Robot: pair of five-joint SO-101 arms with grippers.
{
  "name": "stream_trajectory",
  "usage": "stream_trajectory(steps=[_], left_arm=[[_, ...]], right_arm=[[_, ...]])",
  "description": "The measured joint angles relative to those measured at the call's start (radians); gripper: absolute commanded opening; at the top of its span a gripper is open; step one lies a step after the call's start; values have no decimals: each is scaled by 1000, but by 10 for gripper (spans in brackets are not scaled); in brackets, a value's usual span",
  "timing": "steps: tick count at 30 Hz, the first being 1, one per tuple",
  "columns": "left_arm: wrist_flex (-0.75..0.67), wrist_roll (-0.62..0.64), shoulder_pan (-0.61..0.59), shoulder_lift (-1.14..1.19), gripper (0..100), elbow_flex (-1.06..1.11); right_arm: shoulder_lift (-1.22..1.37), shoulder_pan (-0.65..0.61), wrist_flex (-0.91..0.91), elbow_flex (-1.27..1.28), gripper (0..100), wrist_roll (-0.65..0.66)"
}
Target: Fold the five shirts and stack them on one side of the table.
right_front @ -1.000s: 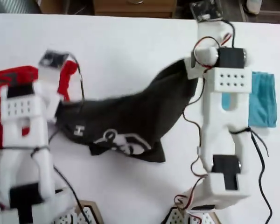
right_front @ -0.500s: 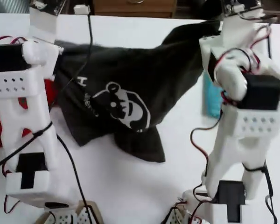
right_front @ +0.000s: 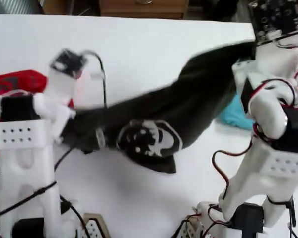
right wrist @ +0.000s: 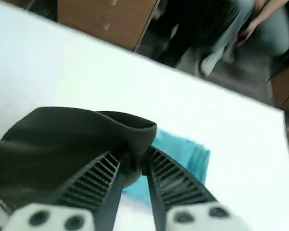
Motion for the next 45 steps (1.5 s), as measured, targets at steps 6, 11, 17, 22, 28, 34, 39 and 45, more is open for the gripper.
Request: stream_trajectory(steps=[6,11,17,22,28,34,39,45], left_arm=[[-78,-60,2,-3,28,256],[-192,-64,-2,-3,133,427],[-244,-68,-3,-5,240,539],[-170,-68,-23,-15,234,442],[-126,-61,-32,-15,237,224],[-319,41,35,135,234,295],[-394,74,106,310,218,304],[-427,74,117,448,33,302]], right_arm=[[-129,-83,2,351,21,-9],[-316,-129,-61,775,21,-6],[-555,-121,-272,1318,21,80],[-680,-66,-439,1614,21,115],[-709,32,-488,1695,21,118],[-709,230,-488,1699,21,216],[-709,408,-488,1699,21,307],[-709,477,-488,1699,21,327]])
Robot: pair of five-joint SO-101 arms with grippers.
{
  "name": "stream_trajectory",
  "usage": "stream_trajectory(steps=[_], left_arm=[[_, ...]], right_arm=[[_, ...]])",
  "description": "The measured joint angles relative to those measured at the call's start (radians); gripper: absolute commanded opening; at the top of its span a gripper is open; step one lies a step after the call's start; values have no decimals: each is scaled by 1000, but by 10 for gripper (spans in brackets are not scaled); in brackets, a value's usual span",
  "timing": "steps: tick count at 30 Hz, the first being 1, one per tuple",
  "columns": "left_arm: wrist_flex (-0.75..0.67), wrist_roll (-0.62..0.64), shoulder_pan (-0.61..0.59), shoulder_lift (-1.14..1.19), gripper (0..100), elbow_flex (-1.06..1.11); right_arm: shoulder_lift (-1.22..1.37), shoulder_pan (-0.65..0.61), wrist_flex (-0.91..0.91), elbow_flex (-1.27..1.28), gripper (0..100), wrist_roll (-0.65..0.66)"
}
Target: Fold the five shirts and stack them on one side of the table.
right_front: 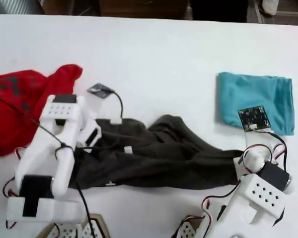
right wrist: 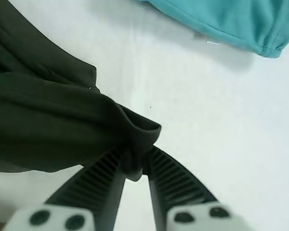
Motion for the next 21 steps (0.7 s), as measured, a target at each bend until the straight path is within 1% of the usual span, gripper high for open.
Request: stream_trajectory(steps=[5,9,13,15,17,18,21], left_arm=[[-3,0,-3,5,26,0],[81,-9,5,-20,29,0],[218,-123,35,-104,94,0],[253,-198,37,-155,132,0],[244,-265,37,-206,168,-5],[213,-287,35,-227,183,-9],[60,-316,35,-242,208,-11]], right_arm=[[0,-5,0,5,21,0],[0,-9,-18,12,21,0],[0,-9,-18,12,21,0],[0,-9,-18,12,21,0],[0,-9,-18,18,21,0],[0,-9,-21,25,21,0],[0,-9,-21,38,21,0]])
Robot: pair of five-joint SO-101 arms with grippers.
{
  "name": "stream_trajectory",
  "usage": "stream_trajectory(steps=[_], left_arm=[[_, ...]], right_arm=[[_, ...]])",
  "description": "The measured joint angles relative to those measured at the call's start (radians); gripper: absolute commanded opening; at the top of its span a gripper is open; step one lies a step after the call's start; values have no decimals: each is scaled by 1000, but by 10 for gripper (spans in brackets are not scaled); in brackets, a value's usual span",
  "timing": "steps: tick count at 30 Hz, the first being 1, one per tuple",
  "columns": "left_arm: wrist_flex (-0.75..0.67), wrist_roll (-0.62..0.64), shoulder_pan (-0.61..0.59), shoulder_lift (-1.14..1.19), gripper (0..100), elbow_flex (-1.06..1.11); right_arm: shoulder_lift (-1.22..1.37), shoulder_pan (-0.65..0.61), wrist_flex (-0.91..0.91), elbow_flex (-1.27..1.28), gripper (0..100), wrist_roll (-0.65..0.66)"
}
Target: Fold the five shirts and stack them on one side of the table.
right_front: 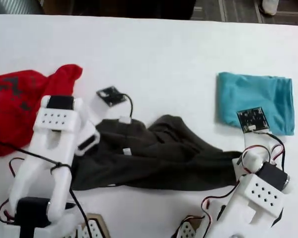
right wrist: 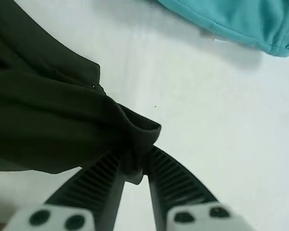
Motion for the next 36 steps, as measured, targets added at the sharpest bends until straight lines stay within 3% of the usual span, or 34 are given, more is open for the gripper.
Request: stream_trajectory(steps=[3,6,12,23,36], left_arm=[[-135,-31,2,48,199,2],[-166,-86,25,120,182,2],[-138,-115,69,173,181,2],[-34,-281,86,190,181,5],[-63,-299,77,190,184,5]], right_arm=[[0,0,0,5,21,0],[0,2,0,5,21,0],[0,2,0,5,21,0],[0,2,0,5,21,0],[0,2,0,5,21,0]])
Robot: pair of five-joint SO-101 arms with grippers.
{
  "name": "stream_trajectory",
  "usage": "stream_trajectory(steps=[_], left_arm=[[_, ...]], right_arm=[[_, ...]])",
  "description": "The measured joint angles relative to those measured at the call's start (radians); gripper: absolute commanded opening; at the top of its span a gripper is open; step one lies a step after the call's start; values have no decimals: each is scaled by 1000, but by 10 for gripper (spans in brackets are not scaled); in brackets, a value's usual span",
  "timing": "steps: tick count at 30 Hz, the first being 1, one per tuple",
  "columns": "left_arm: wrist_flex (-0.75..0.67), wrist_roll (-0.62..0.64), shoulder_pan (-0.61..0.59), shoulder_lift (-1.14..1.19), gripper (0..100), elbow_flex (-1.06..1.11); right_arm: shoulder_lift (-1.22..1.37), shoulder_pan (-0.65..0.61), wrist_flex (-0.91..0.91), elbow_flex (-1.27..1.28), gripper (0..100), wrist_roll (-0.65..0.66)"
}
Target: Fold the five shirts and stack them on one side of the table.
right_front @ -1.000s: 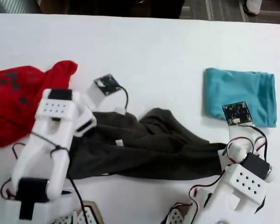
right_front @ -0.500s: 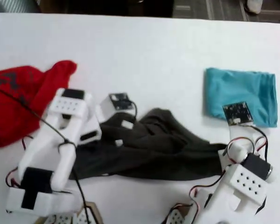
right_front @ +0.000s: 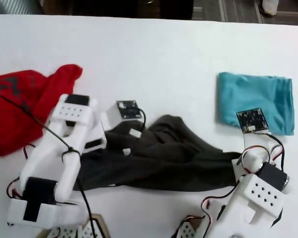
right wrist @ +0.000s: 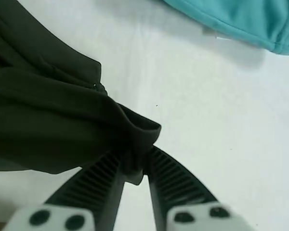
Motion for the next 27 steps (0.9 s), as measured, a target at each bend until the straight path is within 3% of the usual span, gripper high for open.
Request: stream_trajectory(steps=[14,16,19,27], left_arm=[[-71,-49,-38,0,179,114],[-71,-49,-37,0,149,117],[-71,-49,-38,0,15,117],[-52,-49,-40,0,27,117]], right_arm=[[0,0,0,0,21,0],[0,0,0,0,21,0],[0,0,0,0,21,0],[0,-2,-9,0,21,-3]])
